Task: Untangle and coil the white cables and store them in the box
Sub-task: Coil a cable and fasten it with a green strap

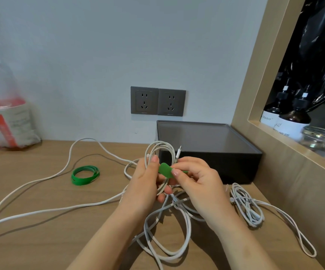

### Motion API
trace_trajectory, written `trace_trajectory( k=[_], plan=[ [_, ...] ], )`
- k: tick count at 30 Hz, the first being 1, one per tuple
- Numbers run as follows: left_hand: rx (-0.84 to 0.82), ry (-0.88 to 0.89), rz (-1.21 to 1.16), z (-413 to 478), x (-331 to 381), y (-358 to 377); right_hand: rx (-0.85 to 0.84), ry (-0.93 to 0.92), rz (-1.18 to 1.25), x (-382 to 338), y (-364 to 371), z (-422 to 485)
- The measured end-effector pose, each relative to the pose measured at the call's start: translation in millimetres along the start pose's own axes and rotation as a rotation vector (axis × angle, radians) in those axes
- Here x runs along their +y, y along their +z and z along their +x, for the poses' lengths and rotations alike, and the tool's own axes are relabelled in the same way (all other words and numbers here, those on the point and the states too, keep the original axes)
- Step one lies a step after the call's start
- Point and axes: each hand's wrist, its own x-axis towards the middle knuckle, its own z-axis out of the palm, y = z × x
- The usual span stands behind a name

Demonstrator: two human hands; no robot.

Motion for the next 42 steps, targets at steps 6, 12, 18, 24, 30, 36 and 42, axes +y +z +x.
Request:
trace_trajectory(
  k=[6,12,18,24,30,36,42],
  plan=[
    [-0.001,0.016,-0.023,-1.0,1.4,2.9,0.049,-0.050,0.024,-1.3,6.4,-2.0],
    [-0.009,-0.082,-0.284,-4.3,5.7,-0.2,-0.041,-0.018,0.209,-5.4,4.3,-3.8],
    [-0.022,-0.086,-0.194,-3.5,2.5,-0.8,-0.071,-0.001,0.282,-9.7,6.1,-6.0],
    [0.064,0.061,-0.026,-2.3,1.0,1.1,-0.057,-0.017,0.316,-7.6,12.7,-7.2],
    [0.051,0.111,-0.014,-5.9,4.0,0.9,0.002,-0.042,0.310,-5.8,17.6,-8.1],
    [0.005,0.151,-0.048,-10.8,0.9,7.4,0.084,-0.061,0.302,-8.0,15.7,-8.8],
    [-0.058,0.179,-0.058,-14.0,-2.3,13.6,0.157,-0.025,0.389,-8.2,15.4,-8.0]
  ],
)
